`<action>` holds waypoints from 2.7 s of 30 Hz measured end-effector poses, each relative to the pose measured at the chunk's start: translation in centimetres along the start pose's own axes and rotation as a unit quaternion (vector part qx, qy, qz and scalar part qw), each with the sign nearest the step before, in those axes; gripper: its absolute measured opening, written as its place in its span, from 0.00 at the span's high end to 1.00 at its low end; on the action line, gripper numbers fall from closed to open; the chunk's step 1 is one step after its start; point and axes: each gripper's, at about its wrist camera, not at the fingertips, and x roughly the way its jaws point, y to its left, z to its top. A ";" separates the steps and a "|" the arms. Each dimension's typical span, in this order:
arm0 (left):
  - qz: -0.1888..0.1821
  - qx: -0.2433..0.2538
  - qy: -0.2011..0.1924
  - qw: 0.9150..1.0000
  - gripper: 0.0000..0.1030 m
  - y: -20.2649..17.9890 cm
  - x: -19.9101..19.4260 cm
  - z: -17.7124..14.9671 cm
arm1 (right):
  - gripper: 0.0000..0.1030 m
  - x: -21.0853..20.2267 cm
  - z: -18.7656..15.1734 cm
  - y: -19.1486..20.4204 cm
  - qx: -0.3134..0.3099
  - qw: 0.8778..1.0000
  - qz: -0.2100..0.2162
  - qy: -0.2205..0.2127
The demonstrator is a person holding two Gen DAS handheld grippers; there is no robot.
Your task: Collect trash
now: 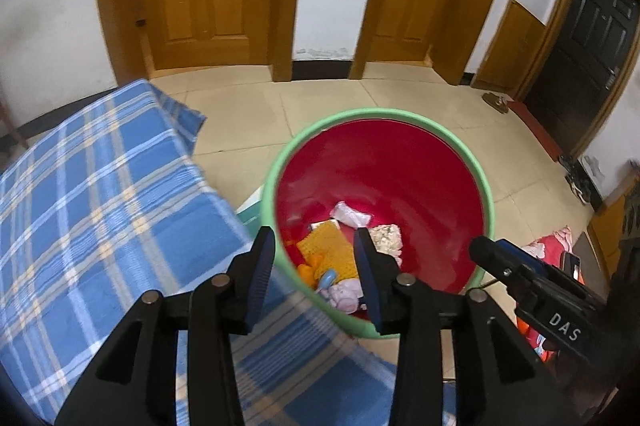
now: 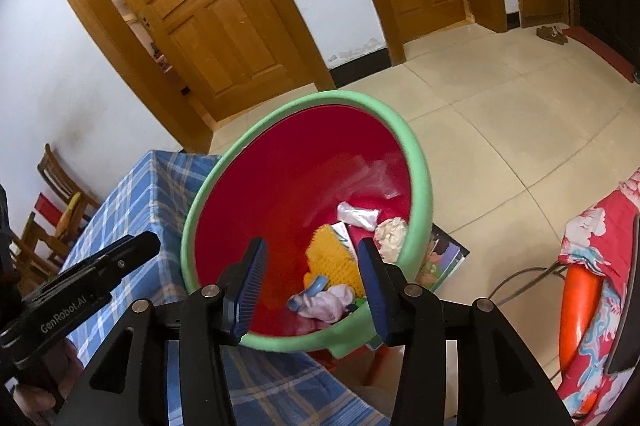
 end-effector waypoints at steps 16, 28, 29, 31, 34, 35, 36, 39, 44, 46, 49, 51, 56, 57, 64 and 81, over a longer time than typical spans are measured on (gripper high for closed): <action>0.060 -0.046 -0.050 0.996 0.47 4.7 -8.0 -2.2 | 0.37 -3.7 -2.2 6.2 -0.046 0.998 0.040 -0.011; 0.137 -0.079 -0.084 0.984 0.29 8.2 -13.7 -4.7 | 0.26 -6.9 -4.5 11.5 -0.103 0.992 0.061 -0.031; 0.143 -0.084 -0.087 0.982 0.28 8.6 -14.2 -4.9 | 0.26 -7.2 -4.7 11.9 -0.107 0.992 0.062 -0.033; 0.150 -0.092 -0.089 0.980 0.25 9.1 -14.8 -5.4 | 0.26 -7.6 -5.1 12.4 -0.114 0.991 0.066 -0.035; 0.159 -0.109 -0.094 0.977 0.23 10.0 -16.2 -6.3 | 0.24 -8.2 -5.6 13.3 -0.123 0.989 0.072 -0.035; 0.161 -0.113 -0.096 0.976 0.21 10.2 -16.5 -6.6 | 0.24 -8.4 -5.8 13.5 -0.127 0.989 0.073 -0.035; 0.164 -0.117 -0.098 0.975 0.21 10.5 -17.0 -6.9 | 0.24 -8.7 -6.1 13.8 -0.132 0.988 0.073 -0.037; 0.175 -0.130 -0.104 0.971 0.21 11.1 -18.1 -7.6 | 0.24 -9.5 -6.5 14.2 -0.142 0.986 0.075 -0.041; 0.181 -0.141 -0.119 0.966 0.21 11.7 -19.9 -8.7 | 0.24 -10.7 -7.3 15.1 -0.149 0.985 0.077 -0.045; 0.180 -0.139 -0.124 0.966 0.21 11.7 -20.4 -9.2 | 0.24 -11.1 -7.6 15.4 -0.152 0.984 0.077 -0.047; 0.172 -0.142 -0.123 0.967 0.21 11.6 -20.9 -9.7 | 0.24 -11.4 -8.0 16.0 -0.159 0.983 0.078 -0.048; 0.171 -0.144 -0.121 0.967 0.21 11.7 -21.1 -10.0 | 0.24 -11.6 -8.3 16.3 -0.165 0.982 0.077 -0.049; 0.186 -0.146 -0.127 0.963 0.21 11.6 -22.0 -10.5 | 0.24 -12.0 -8.8 16.8 -0.176 0.980 0.081 -0.051; 0.190 -0.147 -0.129 0.962 0.21 11.7 -22.1 -10.7 | 0.24 -12.1 -8.9 16.9 -0.177 0.979 0.081 -0.051; 0.200 -0.152 -0.131 0.959 0.21 12.1 -22.9 -11.4 | 0.24 -12.4 -9.4 16.9 -0.180 0.979 0.085 -0.052; 0.201 -0.149 -0.135 0.959 0.21 11.9 -23.7 -11.7 | 0.24 -12.5 -9.5 16.9 -0.175 0.979 0.088 -0.049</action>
